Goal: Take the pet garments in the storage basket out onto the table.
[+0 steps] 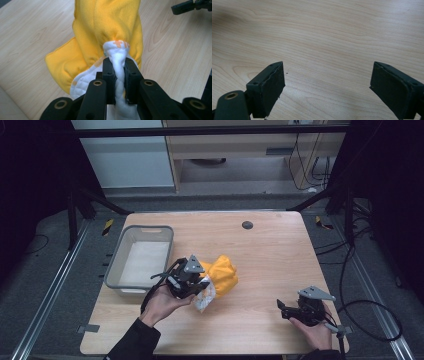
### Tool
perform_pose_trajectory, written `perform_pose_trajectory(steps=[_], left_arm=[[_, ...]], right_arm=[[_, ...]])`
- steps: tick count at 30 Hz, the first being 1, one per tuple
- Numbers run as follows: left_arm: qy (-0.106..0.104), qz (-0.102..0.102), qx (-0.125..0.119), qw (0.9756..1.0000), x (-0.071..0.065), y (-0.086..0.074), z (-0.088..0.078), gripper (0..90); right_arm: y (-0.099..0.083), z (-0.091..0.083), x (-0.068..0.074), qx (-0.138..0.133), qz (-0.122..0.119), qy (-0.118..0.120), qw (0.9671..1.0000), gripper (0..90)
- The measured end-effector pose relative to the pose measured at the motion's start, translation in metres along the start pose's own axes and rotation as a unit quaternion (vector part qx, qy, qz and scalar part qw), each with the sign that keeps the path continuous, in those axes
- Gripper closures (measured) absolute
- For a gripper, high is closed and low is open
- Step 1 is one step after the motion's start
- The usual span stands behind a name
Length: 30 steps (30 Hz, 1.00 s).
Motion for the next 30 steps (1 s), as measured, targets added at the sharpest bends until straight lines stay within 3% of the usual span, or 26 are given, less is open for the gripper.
perform_pose_trajectory(steps=[30], left_arm=[[-0.030,0.027,0.024,0.9989,-0.032,-0.015,0.043,80.9]], right_arm=[[0.000,0.000,0.000,0.001,-0.002,0.000,1.0000,12.0]])
Point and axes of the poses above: each handheld gripper's, and its own axes: z roughly forward along the jaws, y roughly out of its top, x roughly to its left, the point moved 7 cm from there along z, roughly forward along the jaws, and after that the axes turned 15 degrees about y, right-handed, at the moved point
